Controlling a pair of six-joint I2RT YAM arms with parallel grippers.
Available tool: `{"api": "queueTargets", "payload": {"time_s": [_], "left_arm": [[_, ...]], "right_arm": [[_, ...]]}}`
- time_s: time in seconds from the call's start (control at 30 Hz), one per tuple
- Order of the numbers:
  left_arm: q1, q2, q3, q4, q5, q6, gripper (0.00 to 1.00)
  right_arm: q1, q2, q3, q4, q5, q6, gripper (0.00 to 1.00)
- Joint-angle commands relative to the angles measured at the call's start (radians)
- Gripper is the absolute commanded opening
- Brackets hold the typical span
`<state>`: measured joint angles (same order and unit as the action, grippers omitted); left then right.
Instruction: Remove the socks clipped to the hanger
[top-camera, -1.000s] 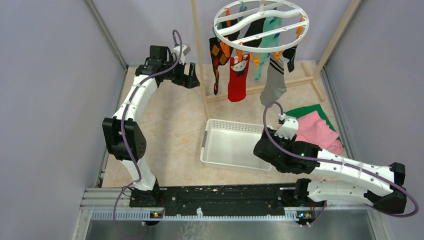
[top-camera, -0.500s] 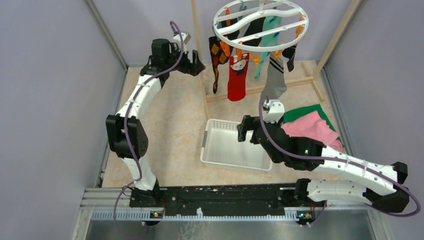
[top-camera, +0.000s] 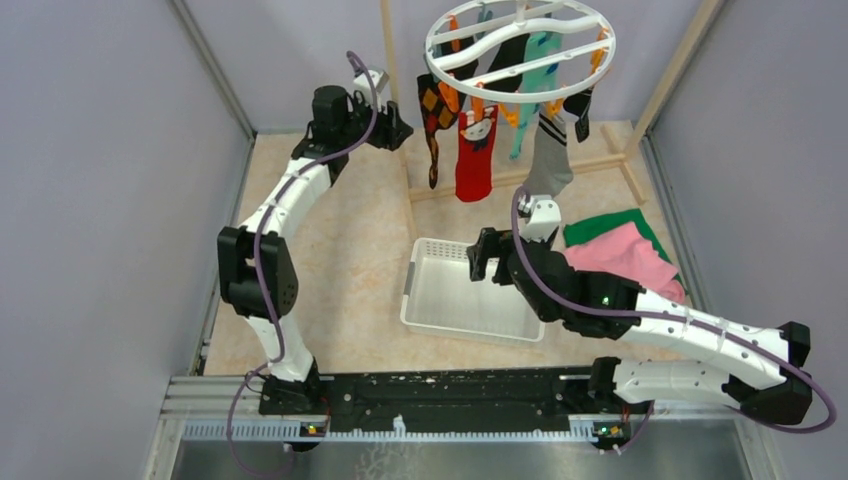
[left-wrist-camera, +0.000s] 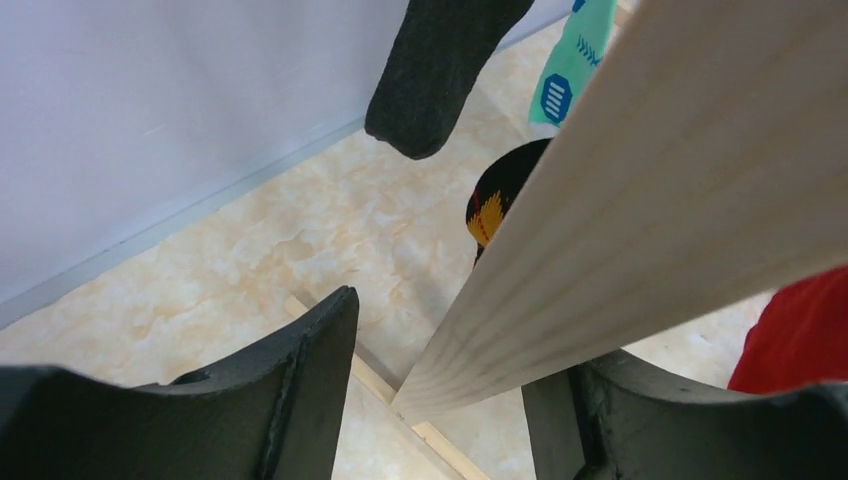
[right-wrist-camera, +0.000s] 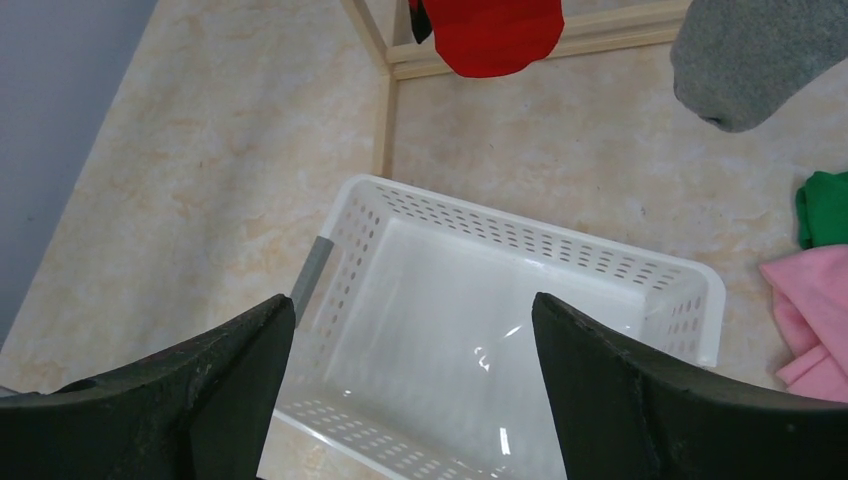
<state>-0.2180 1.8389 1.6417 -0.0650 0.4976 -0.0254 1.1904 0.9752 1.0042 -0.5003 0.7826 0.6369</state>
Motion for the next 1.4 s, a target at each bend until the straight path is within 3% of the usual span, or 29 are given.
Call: {"api": "queueTargets", "payload": {"time_s": [0.0, 0.17, 0.47, 0.77, 0.9, 1.0, 1.07, 1.37], "left_arm": [[0.008, -0.126, -0.087, 0.149, -0.164, 0.206, 0.63], [0.009, -0.183, -0.136, 0.183, -0.340, 0.278, 0.66], [0.025, -0.305, -0.250, 0.129, -0.419, 0.317, 0.70], [0.076, -0.487, -0.480, 0.079, -0.473, 0.333, 0.78], [0.117, -0.537, -0.517, 0.036, -0.449, 0.340, 0.84], [0.118, -0.559, -0.512, -0.016, -0.432, 0.345, 0.98], [0.118, -0.570, -0.491, -0.076, -0.415, 0.329, 0.99], [0.120, -0.710, -0.452, -0.494, -0.003, 0.378, 0.99]], "right_arm": [[-0.009, -0.029, -0.002, 0.038, -0.017, 0.012, 0.88], [-0.015, -0.058, -0.033, 0.033, -0.030, 0.037, 0.87], [-0.020, -0.089, -0.059, 0.011, -0.058, 0.055, 0.88], [-0.023, -0.083, -0.042, 0.037, -0.148, -0.008, 0.88], [-0.025, -0.087, -0.041, 0.050, -0.171, -0.022, 0.88], [-0.052, -0.100, -0.030, 0.042, -0.174, -0.039, 0.88], [-0.090, -0.113, -0.018, 0.033, -0.196, -0.058, 0.88], [-0.281, -0.056, 0.080, 0.082, -0.413, -0.257, 0.88]]}}
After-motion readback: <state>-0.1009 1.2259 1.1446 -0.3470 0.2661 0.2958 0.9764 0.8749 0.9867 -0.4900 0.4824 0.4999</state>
